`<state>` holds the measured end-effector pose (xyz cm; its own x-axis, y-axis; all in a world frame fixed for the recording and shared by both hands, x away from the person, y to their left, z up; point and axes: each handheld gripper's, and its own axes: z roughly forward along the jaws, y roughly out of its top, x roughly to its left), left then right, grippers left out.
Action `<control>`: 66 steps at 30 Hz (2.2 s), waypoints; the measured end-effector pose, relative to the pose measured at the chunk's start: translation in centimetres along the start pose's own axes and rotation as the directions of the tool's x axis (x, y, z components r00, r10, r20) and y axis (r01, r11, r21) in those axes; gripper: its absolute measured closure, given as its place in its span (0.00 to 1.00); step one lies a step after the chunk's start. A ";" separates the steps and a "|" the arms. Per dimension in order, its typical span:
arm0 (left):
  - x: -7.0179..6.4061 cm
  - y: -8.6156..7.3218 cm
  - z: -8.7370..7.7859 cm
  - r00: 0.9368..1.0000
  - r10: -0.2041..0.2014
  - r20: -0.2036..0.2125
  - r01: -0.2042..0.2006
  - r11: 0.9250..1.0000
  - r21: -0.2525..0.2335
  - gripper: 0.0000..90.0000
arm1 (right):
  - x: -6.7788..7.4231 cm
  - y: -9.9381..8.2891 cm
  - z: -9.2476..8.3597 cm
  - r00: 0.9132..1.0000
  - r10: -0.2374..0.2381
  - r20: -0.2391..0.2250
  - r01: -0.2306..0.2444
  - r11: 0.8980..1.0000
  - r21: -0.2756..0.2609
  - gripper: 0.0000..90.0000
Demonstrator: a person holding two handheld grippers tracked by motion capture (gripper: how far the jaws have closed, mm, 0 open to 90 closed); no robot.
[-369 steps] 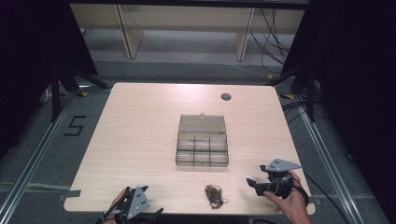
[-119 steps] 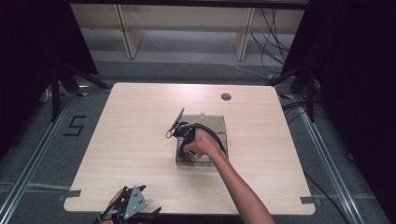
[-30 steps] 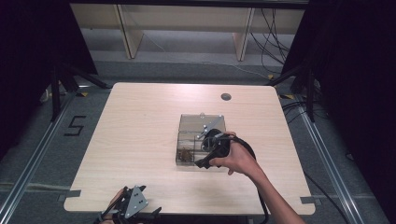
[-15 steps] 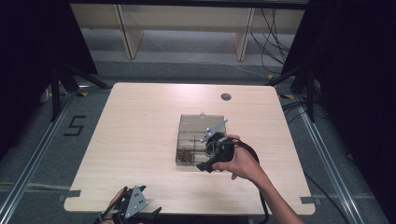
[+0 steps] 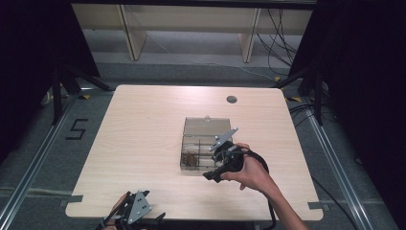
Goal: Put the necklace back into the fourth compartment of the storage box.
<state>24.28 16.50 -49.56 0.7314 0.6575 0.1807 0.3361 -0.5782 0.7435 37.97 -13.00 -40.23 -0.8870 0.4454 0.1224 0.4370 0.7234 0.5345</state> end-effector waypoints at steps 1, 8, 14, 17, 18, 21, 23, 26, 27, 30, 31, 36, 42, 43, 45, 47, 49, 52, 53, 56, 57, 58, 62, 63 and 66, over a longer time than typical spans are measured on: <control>0.2 0.0 -0.1 1.000 0.026 0.010 -0.026 1.000 0.016 0.17 | 0.0 0.0 0.0 1.000 0.001 -0.002 -0.001 1.000 -0.009 0.33; 0.0 0.1 -0.1 1.000 0.008 -0.010 -0.008 1.000 0.003 0.17 | 0.0 -0.2 0.7 0.999 -0.043 -0.005 0.043 0.999 -0.031 0.33; 0.0 0.1 -0.1 1.000 0.004 0.004 -0.004 1.000 0.000 0.17 | 0.7 -0.9 1.2 0.999 -0.038 -0.025 0.037 0.998 -0.041 0.32; -0.1 0.1 -0.1 1.000 0.006 0.000 -0.006 1.000 0.000 0.17 | 0.9 -1.1 1.1 1.000 -0.020 -0.021 0.019 0.999 -0.042 0.32; -0.1 0.1 -0.1 1.000 0.001 0.004 -0.001 1.000 0.000 0.17 | 1.0 -1.3 1.2 1.000 -0.011 -0.017 0.010 0.999 -0.053 0.32; 0.1 0.1 -0.2 1.000 0.023 0.015 -0.023 1.000 0.019 0.17 | 1.0 -2.0 1.4 1.000 -0.012 -0.029 0.010 0.997 -0.078 0.32; 0.0 0.1 -0.2 0.999 0.028 0.017 -0.029 0.999 0.023 0.17 | 1.0 -2.3 1.6 0.999 -0.013 -0.035 0.010 0.998 -0.067 0.32; 0.0 0.1 -0.2 0.999 0.033 0.008 -0.033 0.999 0.023 0.17 | 1.0 -2.6 1.7 0.999 -0.020 -0.031 0.017 0.997 -0.075 0.32; -0.1 0.2 -0.2 1.000 0.012 0.002 -0.012 1.000 0.002 0.17 | 1.2 -3.0 1.6 0.999 -0.003 -0.032 0.001 0.998 -0.061 0.32; -0.1 0.1 -0.1 1.000 0.015 0.013 -0.015 1.000 -0.002 0.17 | 1.2 -3.4 1.6 1.000 -0.014 -0.019 0.013 0.997 -0.074 0.32; 0.0 0.2 -0.2 0.999 0.035 0.018 -0.035 0.999 0.009 0.17 | 1.2 -3.5 1.6 1.000 -0.002 -0.021 0.001 0.997 -0.073 0.32; 0.0 0.2 -0.3 0.999 0.029 0.018 -0.030 0.999 0.018 0.17 | 1.2 -3.9 1.5 1.000 -0.006 -0.024 0.004 0.996 -0.089 0.31; -0.2 0.2 -0.1 1.000 0.020 -0.005 -0.020 1.000 0.002 0.17 | 1.1 -4.4 1.7 1.000 0.009 -0.022 -0.011 0.995 -0.100 0.29; 0.0 0.2 -0.3 0.999 0.040 0.014 -0.041 0.999 0.013 0.17 | 1.1 -4.5 1.8 1.000 0.011 -0.023 -0.013 0.995 -0.100 0.28; -0.1 0.2 -0.3 0.999 0.033 0.011 -0.033 0.999 0.013 0.17 | 1.1 -4.8 2.0 0.999 0.017 -0.034 -0.020 0.994 -0.106 0.27; -0.1 0.2 -0.3 0.999 0.038 0.012 -0.038 0.999 0.014 0.17 | 1.1 -5.0 2.1 1.000 0.022 -0.021 -0.024 0.994 -0.106 0.25; -0.1 0.2 -0.3 0.999 0.033 0.019 -0.033 0.999 0.007 0.17 | 1.0 -5.3 2.1 0.999 0.029 -0.015 -0.030 0.993 -0.111 0.24; 0.1 0.3 -0.3 0.998 0.055 0.015 -0.055 0.998 0.005 0.17 | 1.0 -5.4 2.0 0.999 0.047 -0.011 -0.048 0.993 -0.108 0.22; 0.1 0.3 -0.3 0.998 0.054 0.015 -0.054 0.999 0.005 0.17 | 1.0 -5.5 2.0 0.999 0.040 -0.018 -0.041 0.993 -0.110 0.22; 0.0 0.2 -0.3 0.999 0.034 0.015 -0.034 0.999 0.003 0.17 | 1.0 -5.8 1.8 0.998 0.057 -0.007 -0.057 0.992 -0.116 0.21; 0.0 0.2 -0.3 0.999 0.037 0.015 -0.037 0.999 0.003 0.17 | 0.9 -5.9 1.7 0.998 0.063 -0.009 -0.063 0.991 -0.121 0.21; 0.0 0.2 -0.3 0.999 0.037 0.015 -0.037 0.999 0.003 0.17 | 0.9 -6.0 1.6 0.998 0.067 -0.006 -0.067 0.990 -0.127 0.21; 0.0 0.2 -0.3 0.999 0.038 0.015 -0.038 0.999 0.004 0.17 | 0.8 -6.5 1.5 0.997 0.082 -0.006 -0.082 0.988 -0.133 0.21; 0.0 0.2 -0.3 0.999 0.041 0.017 -0.041 0.999 0.005 0.17 | 0.7 -6.6 1.5 0.998 0.063 -0.002 -0.063 0.988 -0.139 0.21; 0.0 0.2 -0.3 0.999 0.033 0.015 -0.033 0.999 0.001 0.17 | 0.7 -6.9 1.3 0.997 0.083 -0.001 -0.083 0.987 -0.136 0.21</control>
<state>24.19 16.50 -49.22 0.7509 0.6308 0.1959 0.3118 -0.6000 0.7367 34.53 -17.04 -44.90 -0.8475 0.5038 0.1670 0.4845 0.6059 0.6310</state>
